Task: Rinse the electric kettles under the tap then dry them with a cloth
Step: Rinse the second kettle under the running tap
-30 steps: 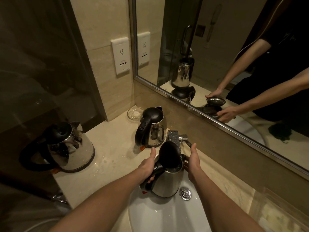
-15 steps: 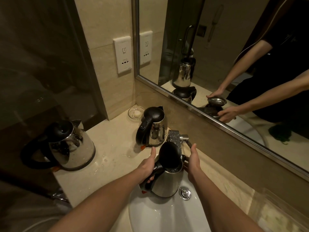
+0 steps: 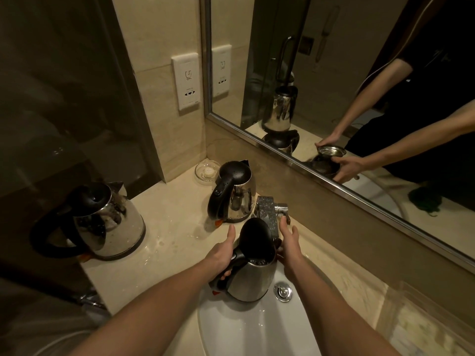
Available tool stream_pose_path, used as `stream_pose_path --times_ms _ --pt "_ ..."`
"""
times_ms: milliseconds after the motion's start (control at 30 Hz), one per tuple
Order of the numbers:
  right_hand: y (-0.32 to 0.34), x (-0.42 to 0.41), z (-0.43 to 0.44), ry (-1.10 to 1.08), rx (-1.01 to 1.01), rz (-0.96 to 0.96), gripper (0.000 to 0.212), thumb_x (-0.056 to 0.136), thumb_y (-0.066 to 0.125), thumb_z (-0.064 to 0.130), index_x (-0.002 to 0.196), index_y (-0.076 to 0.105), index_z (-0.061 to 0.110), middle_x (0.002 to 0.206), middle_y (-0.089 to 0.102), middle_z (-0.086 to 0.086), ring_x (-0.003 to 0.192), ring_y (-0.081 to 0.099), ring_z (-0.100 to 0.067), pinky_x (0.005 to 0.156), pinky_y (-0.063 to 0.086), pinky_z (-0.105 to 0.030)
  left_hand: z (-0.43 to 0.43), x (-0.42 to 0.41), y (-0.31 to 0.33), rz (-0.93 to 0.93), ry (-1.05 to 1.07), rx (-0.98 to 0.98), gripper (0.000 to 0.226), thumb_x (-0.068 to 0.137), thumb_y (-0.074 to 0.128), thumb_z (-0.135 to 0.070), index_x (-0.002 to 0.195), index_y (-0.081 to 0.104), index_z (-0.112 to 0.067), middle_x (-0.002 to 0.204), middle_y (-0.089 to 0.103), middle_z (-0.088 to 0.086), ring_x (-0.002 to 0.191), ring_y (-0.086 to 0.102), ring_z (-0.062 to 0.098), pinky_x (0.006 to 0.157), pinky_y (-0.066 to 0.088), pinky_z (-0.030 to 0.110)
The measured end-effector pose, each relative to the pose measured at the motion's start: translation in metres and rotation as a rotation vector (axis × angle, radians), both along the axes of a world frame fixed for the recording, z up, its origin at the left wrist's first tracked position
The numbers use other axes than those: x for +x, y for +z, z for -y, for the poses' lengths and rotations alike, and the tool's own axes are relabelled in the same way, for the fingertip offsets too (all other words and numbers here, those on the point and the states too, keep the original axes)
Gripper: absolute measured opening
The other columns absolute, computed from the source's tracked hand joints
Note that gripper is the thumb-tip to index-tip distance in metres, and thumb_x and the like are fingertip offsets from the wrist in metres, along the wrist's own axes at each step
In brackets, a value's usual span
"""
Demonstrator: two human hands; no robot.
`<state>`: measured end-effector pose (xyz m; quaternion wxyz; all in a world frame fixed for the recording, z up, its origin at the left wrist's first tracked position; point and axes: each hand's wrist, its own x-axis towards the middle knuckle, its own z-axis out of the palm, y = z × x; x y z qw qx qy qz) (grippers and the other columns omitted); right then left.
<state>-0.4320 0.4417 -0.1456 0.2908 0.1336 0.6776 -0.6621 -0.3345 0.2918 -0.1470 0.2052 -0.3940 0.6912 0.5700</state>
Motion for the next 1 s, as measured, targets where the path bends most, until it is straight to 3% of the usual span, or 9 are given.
stream_pose_path --times_ms 67,133,233,300,367,467,600,800,1000 --pt "0.001 0.005 -0.001 0.025 0.008 0.013 0.152 0.027 0.061 0.099 0.155 0.004 0.040 0.162 0.021 -0.014 0.139 0.037 -0.041 0.114 0.029 -0.060 0.000 0.003 -0.002 0.008 -0.005 -0.011 0.095 0.085 0.003 -0.086 0.088 0.061 -0.010 0.052 0.048 0.005 0.043 0.047 0.018 0.054 0.044 0.028" --pt "0.000 0.009 -0.003 0.039 0.022 0.024 0.157 0.021 0.062 0.099 0.155 0.004 0.040 0.162 0.020 -0.015 0.140 0.035 -0.042 0.114 0.029 -0.060 -0.001 0.007 -0.003 0.008 -0.013 -0.023 0.094 0.087 0.003 -0.083 0.093 0.065 -0.013 0.053 0.048 0.005 0.043 0.048 0.017 0.055 0.045 0.028" --pt "-0.002 0.014 -0.006 0.069 0.042 0.047 0.155 0.023 0.062 0.099 0.155 0.005 0.042 0.163 0.019 -0.014 0.143 0.028 -0.043 0.115 0.027 -0.061 -0.004 0.013 -0.005 -0.013 -0.024 -0.003 0.088 0.088 0.005 -0.083 0.133 0.058 -0.028 0.060 0.050 0.007 0.044 0.047 0.017 0.050 0.043 0.027" --pt "0.001 0.019 -0.010 0.102 0.025 0.051 0.153 0.024 0.063 0.098 0.154 0.006 0.043 0.163 0.020 -0.014 0.145 0.026 -0.043 0.115 0.026 -0.060 -0.007 0.017 -0.006 -0.031 -0.019 0.010 0.083 0.087 0.007 -0.083 0.144 0.046 -0.038 0.058 0.049 0.007 0.043 0.046 0.017 0.048 0.042 0.028" --pt "0.008 0.025 -0.015 0.141 0.013 0.043 0.146 0.032 0.064 0.095 0.155 0.007 0.041 0.163 0.020 -0.015 0.145 0.024 -0.043 0.116 0.023 -0.060 -0.010 0.021 -0.006 -0.030 -0.018 0.013 0.084 0.085 0.009 -0.086 0.140 0.049 -0.038 0.054 0.050 0.005 0.041 0.047 0.017 0.048 0.043 0.028" --pt "0.018 0.035 -0.023 0.180 -0.018 0.025 0.129 0.048 0.062 0.084 0.156 0.011 0.037 0.162 0.022 -0.016 0.145 0.024 -0.042 0.117 0.023 -0.058 -0.012 0.025 -0.004 -0.020 -0.003 0.019 0.095 0.082 0.010 -0.089 0.124 0.061 -0.021 0.047 0.049 0.004 0.037 0.047 0.017 0.044 0.042 0.026" --pt "0.028 0.048 -0.032 0.212 -0.019 0.007 0.117 0.057 0.063 0.077 0.156 0.017 0.035 0.159 0.028 -0.017 0.144 0.027 -0.041 0.118 0.024 -0.056 -0.016 0.028 0.002 -0.005 -0.011 0.023 0.092 0.074 0.012 -0.094 0.075 0.056 -0.014 0.046 0.047 0.005 0.035 0.045 0.017 0.045 0.041 0.026" --pt "0.048 0.061 -0.035 0.152 0.028 -0.014 0.107 0.064 0.074 0.066 0.153 0.025 0.033 0.153 0.036 -0.016 0.139 0.035 -0.040 0.115 0.029 -0.054 -0.014 0.032 0.011 -0.037 -0.035 0.029 0.091 0.079 0.012 -0.092 0.084 0.060 -0.016 0.053 0.050 0.004 0.040 0.047 0.016 0.046 0.042 0.024" --pt "0.072 0.075 -0.022 -0.008 0.081 -0.073 0.064 0.084 0.067 0.053 0.140 0.045 0.030 0.132 0.049 -0.006 0.124 0.045 -0.030 0.107 0.039 -0.050 -0.009 0.045 0.034 -0.055 -0.055 0.058 0.098 0.078 0.009 -0.092 0.096 0.065 -0.015 0.057 0.049 0.004 0.048 0.048 0.018 0.056 0.041 0.028"
